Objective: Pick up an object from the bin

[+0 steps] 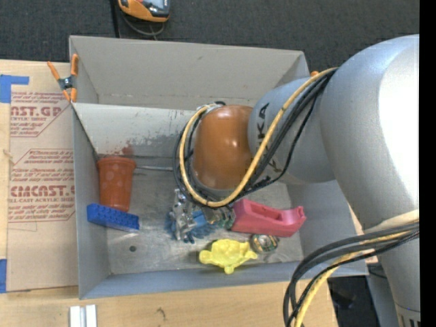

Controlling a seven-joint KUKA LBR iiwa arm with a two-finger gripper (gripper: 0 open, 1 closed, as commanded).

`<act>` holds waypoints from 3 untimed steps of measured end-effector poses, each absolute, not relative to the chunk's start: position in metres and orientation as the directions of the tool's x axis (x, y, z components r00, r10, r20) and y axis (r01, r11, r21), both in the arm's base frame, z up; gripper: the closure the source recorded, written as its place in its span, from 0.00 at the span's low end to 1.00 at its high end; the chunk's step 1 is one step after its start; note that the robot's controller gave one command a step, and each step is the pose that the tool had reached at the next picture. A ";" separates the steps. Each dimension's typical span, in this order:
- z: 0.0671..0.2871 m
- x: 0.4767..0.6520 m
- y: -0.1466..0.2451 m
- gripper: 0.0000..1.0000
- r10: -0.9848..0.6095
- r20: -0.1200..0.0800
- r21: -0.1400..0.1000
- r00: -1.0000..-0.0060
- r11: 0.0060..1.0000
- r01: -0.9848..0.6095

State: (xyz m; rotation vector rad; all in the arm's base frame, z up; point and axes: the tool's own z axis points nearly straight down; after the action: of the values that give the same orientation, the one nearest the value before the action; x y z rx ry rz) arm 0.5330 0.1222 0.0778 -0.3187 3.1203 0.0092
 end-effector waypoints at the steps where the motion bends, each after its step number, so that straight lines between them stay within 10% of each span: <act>1: 0.071 0.530 0.120 0.00 -0.202 -0.002 0.002 -0.979 0.979 -0.202; 2: 0.074 0.532 0.119 1.00 -0.200 -0.004 0.003 -0.980 0.980 -0.200; 3: 0.074 0.532 0.119 1.00 -0.200 -0.004 0.003 -0.980 0.980 -0.200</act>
Offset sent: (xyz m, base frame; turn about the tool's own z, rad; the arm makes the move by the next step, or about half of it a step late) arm 0.0000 0.0000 0.0000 0.0000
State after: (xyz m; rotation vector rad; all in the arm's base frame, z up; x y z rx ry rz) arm 0.5318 0.1195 0.0738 -0.3157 3.1218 0.0051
